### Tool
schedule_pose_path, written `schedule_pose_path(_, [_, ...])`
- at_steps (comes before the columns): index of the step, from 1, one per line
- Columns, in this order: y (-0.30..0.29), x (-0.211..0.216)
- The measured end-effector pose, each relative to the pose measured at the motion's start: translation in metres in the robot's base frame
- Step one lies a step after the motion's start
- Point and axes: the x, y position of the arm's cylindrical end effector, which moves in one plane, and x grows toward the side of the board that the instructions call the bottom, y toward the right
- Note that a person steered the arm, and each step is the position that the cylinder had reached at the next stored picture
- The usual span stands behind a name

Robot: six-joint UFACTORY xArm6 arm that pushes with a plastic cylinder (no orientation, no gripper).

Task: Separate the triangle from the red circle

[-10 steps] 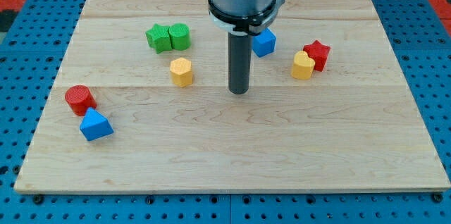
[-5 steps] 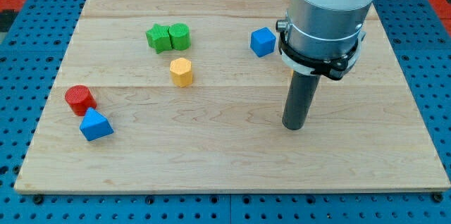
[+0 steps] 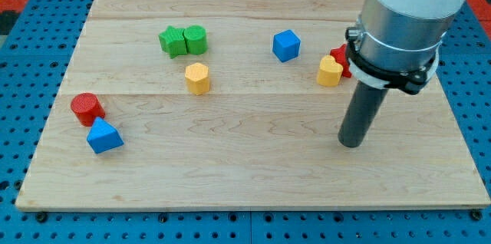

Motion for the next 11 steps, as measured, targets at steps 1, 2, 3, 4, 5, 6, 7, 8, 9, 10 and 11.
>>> schedule_pose_path(1, [-0.018, 0.001])
schedule_pose_path(2, [0.011, 0.005])
schedule_pose_path(3, [0.000, 0.027])
schedule_pose_path(4, [-0.036, 0.070])
schedule_pose_path(5, [-0.119, 0.084])
schedule_pose_path(6, [-0.219, 0.084])
schedule_pose_path(7, [-0.281, 0.069])
schedule_pose_path(8, [-0.343, 0.051])
schedule_pose_path(9, [-0.380, 0.023])
schedule_pose_path(10, [-0.270, -0.008])
schedule_pose_path(11, [-0.210, -0.008])
